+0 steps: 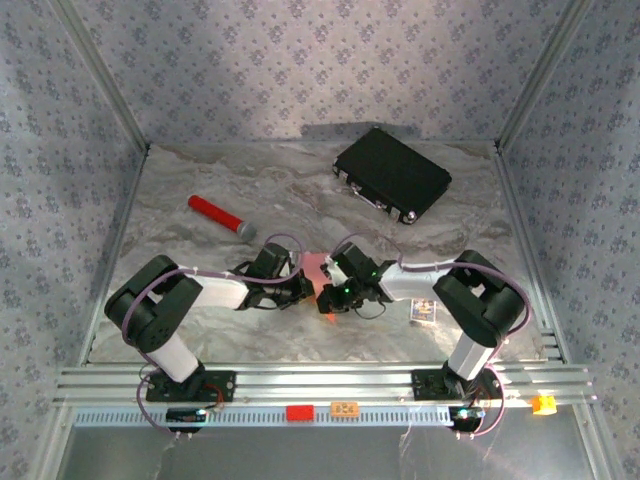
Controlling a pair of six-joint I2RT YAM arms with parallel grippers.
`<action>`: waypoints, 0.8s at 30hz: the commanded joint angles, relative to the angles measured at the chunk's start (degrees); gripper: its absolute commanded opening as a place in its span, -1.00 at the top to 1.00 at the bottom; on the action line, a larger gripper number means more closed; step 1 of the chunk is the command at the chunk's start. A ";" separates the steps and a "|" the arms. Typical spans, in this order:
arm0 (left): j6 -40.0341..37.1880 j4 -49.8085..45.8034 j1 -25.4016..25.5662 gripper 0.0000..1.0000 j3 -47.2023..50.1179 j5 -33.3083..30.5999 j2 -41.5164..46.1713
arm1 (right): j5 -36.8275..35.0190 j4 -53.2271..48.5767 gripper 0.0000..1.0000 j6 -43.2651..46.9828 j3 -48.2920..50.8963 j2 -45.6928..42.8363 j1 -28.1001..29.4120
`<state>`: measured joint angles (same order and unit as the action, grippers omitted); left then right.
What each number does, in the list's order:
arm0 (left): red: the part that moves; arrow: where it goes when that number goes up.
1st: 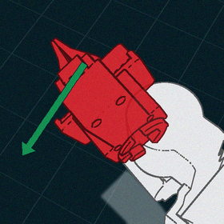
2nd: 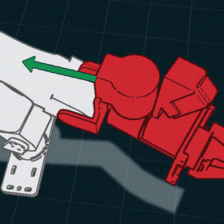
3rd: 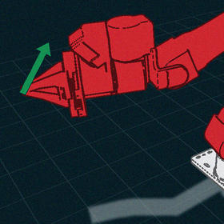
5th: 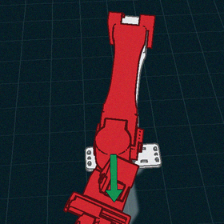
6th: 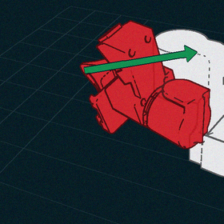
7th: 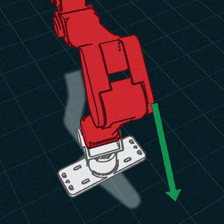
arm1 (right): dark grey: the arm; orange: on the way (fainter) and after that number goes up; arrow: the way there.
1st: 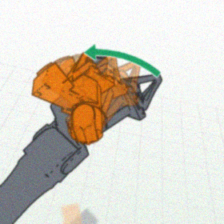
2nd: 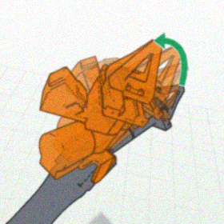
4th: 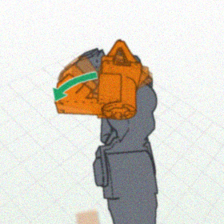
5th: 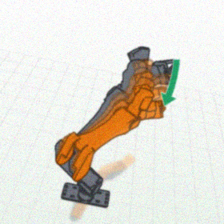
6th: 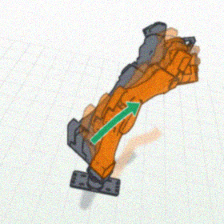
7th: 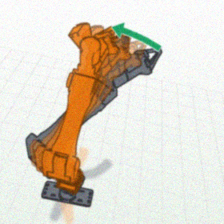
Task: Fold a paper plane with a square sheet of paper (pick it up from the middle)
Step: Third fold the triangle at the center of the table.
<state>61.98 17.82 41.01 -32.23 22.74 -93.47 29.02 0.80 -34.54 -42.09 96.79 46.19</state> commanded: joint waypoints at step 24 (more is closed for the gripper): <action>-2.00 -4.93 3.30 0.89 -2.58 -2.31 3.54 | -1.26 1.01 1.00 -5.53 6.31 -0.77 -0.81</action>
<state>59.00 11.14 43.51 -33.76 20.32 -87.48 29.39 6.28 -39.27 -37.65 94.63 45.60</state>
